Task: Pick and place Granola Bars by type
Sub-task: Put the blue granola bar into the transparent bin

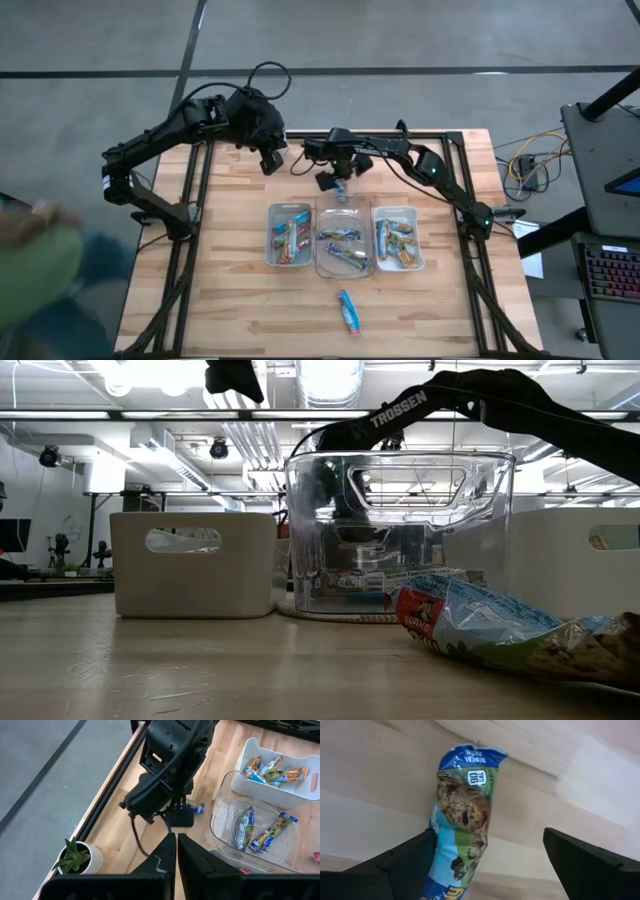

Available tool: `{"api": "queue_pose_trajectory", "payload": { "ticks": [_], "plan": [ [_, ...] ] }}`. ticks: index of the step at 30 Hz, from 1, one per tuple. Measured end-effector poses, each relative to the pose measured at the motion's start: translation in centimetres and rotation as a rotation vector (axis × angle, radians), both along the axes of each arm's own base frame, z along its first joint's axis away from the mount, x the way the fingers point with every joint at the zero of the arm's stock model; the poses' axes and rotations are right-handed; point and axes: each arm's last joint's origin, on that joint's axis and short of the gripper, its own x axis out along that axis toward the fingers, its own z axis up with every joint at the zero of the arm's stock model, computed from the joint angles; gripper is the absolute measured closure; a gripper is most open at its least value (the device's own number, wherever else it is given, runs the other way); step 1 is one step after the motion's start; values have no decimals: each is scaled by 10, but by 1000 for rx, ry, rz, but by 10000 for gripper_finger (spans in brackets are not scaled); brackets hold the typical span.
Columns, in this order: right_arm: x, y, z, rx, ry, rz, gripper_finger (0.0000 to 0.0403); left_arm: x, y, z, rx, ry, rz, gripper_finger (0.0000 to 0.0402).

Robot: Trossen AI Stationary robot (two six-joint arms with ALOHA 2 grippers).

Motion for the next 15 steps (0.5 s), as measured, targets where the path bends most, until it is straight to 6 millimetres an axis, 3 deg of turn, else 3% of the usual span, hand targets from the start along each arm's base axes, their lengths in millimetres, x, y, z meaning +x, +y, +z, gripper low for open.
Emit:
{"api": "queue_pose_trajectory", "payload": {
  "ticks": [5, 15],
  "plan": [
    [-9, 2, 2, -17, 117, 53, 46, 0, 0, 0, -5, -2, 5, 401],
    [-2, 6, 0, 1, 48, 77, 46, 0, 0, 0, -15, -6, 17, 401]
  ]
}}
